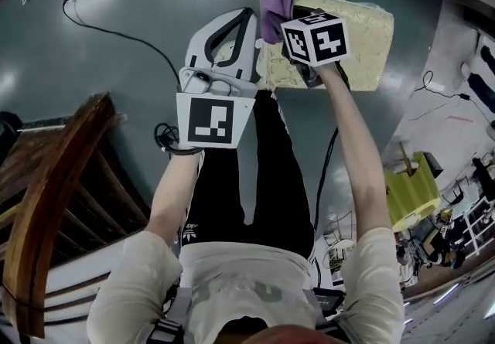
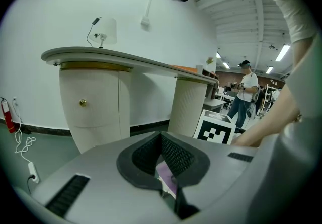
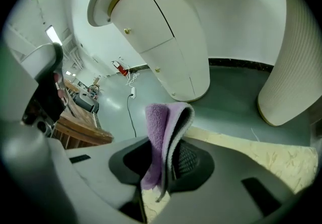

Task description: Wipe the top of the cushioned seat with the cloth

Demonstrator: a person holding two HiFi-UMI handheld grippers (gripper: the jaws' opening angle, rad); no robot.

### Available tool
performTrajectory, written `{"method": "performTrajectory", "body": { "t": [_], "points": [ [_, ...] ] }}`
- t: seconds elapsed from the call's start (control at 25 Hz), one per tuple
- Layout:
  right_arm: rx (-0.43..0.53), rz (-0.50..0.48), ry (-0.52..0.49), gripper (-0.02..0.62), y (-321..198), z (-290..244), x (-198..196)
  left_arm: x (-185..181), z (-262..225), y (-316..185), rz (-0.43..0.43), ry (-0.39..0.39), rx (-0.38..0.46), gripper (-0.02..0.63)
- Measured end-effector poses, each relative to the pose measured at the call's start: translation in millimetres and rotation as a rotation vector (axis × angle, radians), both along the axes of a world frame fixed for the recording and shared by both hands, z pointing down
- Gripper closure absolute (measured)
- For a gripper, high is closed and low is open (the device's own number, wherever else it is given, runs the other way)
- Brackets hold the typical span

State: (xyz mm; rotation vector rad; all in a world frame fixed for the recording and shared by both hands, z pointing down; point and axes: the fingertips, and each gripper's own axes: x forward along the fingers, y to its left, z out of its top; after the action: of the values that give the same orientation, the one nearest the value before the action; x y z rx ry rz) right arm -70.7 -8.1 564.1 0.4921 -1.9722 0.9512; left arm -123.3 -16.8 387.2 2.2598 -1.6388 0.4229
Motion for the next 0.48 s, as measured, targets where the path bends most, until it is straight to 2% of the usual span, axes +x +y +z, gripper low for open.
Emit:
{"method": "performTrajectory", "body": {
  "t": [0.48],
  "points": [
    [-0.004,-0.017,0.021,0.502,-1,4,2,12,1,-1,0.019,0.001,-0.015,0.600]
  ]
}}
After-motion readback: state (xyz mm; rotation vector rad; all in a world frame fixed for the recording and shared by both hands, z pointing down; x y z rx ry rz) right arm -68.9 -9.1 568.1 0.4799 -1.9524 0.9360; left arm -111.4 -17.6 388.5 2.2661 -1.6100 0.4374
